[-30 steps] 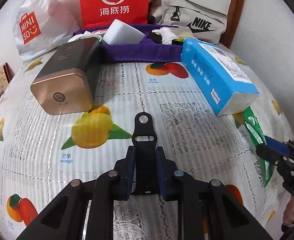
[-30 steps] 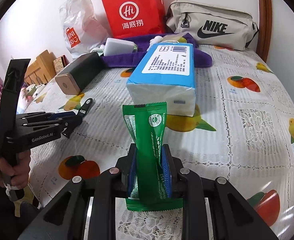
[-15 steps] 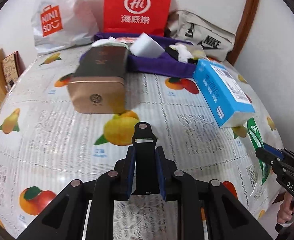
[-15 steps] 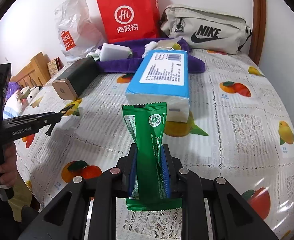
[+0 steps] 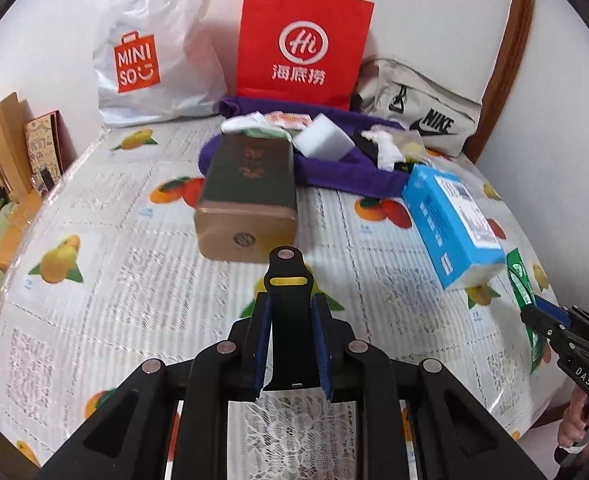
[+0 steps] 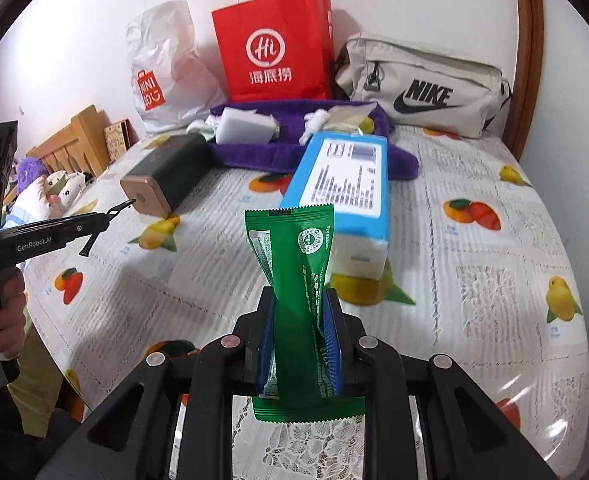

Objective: Organize soft objects
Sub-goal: 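Carry the strap in the left tool and the wipes pack in the right tool onto the towel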

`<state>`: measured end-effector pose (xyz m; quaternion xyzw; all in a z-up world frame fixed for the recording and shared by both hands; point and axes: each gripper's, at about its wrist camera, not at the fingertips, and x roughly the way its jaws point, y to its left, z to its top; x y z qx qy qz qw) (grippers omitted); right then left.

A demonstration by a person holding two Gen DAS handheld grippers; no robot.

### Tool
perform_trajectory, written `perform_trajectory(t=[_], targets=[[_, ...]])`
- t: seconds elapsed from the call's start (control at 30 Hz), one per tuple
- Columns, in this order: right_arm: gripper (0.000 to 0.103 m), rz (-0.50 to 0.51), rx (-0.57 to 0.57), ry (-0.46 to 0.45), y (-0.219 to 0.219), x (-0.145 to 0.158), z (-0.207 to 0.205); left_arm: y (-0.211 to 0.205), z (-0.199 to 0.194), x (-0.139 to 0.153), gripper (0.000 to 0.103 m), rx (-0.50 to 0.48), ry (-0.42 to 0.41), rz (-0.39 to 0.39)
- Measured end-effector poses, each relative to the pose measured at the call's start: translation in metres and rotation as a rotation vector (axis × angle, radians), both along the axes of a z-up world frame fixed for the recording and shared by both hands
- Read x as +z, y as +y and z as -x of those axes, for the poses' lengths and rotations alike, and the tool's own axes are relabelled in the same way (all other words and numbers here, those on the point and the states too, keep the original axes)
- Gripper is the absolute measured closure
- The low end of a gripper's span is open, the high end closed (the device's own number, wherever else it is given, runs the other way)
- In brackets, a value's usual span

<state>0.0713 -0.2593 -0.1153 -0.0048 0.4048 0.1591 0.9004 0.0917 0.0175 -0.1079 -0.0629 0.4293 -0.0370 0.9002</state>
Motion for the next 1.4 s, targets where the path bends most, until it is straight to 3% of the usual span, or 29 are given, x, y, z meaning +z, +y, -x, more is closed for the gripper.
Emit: perform_trajectory(t=[0.57,1.4], targets=[[0.080,-0.004,0.029,-0.070,0.007,0.040,-0.058,0.014,-0.047,0.038,0.083,0.026,-0.056,0.007],[0.080,-0.015,0.041,-0.058,0.024,0.044,-0.200,0.017,-0.149,0.049,0.083,0.031,-0.062,0.026]])
